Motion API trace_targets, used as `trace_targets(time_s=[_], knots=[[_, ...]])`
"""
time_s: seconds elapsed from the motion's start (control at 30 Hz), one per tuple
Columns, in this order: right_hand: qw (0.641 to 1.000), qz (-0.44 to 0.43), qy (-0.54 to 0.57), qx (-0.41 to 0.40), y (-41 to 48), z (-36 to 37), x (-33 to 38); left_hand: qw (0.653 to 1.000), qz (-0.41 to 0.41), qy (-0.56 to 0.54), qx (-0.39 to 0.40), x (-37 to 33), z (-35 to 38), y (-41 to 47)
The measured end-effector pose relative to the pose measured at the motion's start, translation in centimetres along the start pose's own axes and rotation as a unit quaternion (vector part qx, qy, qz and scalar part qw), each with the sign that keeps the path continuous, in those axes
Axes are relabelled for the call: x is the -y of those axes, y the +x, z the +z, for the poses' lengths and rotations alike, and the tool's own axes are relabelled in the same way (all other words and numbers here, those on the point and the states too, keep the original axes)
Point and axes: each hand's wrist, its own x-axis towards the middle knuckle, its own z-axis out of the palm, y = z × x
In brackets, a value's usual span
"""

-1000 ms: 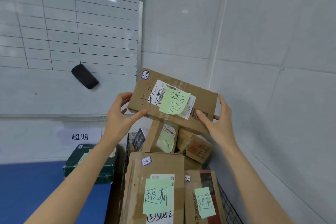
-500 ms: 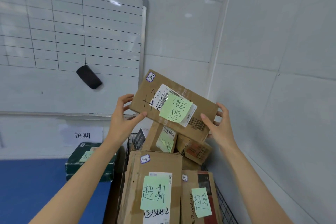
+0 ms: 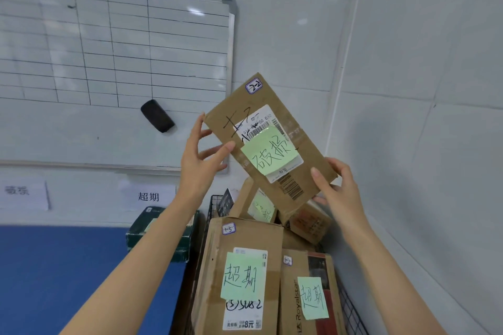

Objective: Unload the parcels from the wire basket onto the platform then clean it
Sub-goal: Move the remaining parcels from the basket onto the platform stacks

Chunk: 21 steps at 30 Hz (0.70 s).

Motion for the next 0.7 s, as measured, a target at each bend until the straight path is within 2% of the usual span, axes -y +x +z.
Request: trace_targets(time_s=[0.17, 0.43, 0.6, 0.7], knots=[[0.999, -0.009, 0.000, 0.039, -0.7, -0.1, 1.0, 1.000, 0.013, -0.005, -0.003, -1.3, 1.6, -0.7], [0.998, -0.018, -0.044, 0.048, -2.4, 1.7, 1.3, 0.995, 0.064, 0.077, -0.014, -2.6, 2.5, -3.1], [0.998, -0.007, -0.031, 0.058, -4.4, 4.3, 1.4, 0.996, 0.042, 0.073, -0.023, -3.0, 0.8, -5.5], [0.997, 0.004, -0.048, 0.062, -5.6, 5.9, 1.9, 0.992, 0.043, 0.114, -0.030, -3.5, -1.2, -6.7]])
